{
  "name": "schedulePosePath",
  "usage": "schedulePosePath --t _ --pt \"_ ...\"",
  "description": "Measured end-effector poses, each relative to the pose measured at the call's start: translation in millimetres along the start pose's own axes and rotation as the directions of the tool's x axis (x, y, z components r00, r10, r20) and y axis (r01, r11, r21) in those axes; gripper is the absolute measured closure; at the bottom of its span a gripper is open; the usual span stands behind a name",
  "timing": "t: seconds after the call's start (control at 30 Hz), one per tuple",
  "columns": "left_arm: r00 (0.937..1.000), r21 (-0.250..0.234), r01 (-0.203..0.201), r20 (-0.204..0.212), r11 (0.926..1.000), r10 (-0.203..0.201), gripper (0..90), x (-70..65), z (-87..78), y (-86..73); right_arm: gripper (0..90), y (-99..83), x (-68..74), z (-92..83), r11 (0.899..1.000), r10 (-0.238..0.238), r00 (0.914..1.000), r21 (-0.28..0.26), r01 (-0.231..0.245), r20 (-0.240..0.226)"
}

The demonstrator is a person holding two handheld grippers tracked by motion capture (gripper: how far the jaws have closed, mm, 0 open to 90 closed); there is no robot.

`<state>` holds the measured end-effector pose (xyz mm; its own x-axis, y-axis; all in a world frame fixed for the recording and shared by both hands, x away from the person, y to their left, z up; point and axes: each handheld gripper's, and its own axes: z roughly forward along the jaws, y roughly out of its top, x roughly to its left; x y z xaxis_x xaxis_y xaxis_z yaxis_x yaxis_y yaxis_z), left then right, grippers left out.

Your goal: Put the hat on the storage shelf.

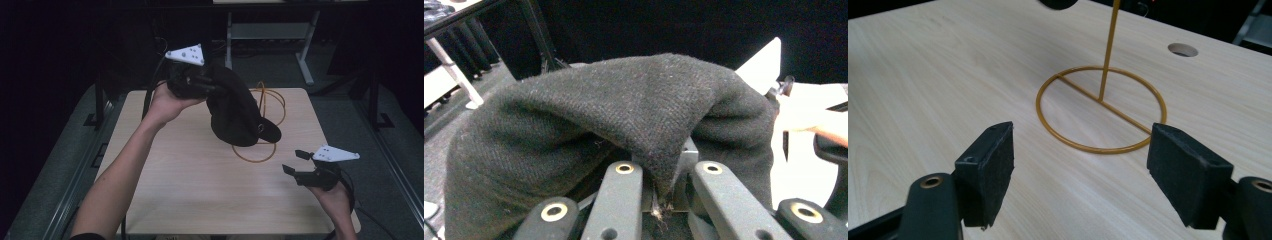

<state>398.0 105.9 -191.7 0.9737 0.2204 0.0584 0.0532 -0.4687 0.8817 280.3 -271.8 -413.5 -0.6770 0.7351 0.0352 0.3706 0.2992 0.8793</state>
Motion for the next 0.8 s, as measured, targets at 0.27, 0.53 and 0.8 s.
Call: schedulePosePath --t 0.27,0.53,0.8 --pt "0.9952 0.069 0.046 0.083 0.9965 -0.052 85.4 23.3 35.9 39.8 26.2 -1.3 -2.9 -1.6 1.000 0.022 0.9997 -0.016 -0.022 0.011" --pt "0.9808 0.143 0.153 0.098 0.9777 -0.168 84.8 41.0 100.1 55.8 26.3 -3.6 -5.2 -0.2 0.999 0.037 0.9993 -0.021 -0.037 -0.002" --pt "0.9336 0.173 0.325 0.098 0.9298 -0.345 75.6 51.4 174.4 48.6 27.7 -5.1 -8.4 -0.7 0.998 0.054 0.9986 -0.038 -0.054 -0.001"
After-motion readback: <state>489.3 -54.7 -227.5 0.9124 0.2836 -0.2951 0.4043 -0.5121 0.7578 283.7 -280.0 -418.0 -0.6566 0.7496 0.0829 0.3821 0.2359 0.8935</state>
